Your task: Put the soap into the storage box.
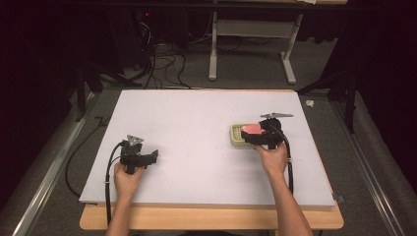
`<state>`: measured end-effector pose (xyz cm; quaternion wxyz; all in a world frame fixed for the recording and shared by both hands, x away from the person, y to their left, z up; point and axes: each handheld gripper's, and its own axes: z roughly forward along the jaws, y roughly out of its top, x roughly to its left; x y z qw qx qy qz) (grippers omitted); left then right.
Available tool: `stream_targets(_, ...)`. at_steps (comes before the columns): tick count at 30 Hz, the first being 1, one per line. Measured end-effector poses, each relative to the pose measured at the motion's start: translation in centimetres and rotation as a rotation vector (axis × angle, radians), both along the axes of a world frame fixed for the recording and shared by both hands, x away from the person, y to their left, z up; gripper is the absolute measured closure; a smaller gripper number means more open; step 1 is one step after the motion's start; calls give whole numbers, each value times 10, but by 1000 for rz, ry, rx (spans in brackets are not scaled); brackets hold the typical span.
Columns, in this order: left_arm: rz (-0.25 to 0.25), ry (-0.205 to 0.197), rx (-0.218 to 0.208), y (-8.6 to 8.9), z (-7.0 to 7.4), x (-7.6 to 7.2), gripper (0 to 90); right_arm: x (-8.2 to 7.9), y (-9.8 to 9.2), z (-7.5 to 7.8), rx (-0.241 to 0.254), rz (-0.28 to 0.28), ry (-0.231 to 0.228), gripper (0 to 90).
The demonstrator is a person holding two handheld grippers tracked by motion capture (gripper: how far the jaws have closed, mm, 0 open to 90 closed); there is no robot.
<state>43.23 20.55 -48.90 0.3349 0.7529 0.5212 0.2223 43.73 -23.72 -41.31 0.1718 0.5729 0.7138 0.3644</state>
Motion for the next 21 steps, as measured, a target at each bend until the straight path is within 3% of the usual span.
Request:
stream_targets(8, 0, 0, 0, 0, 0, 0, 196, 9, 6, -10, -39, -14, 39, 137)
stream_targets(21, 0, 0, 1, 0, 0, 0, 196, 22, 23, -8, -77, 1, 57, 136)
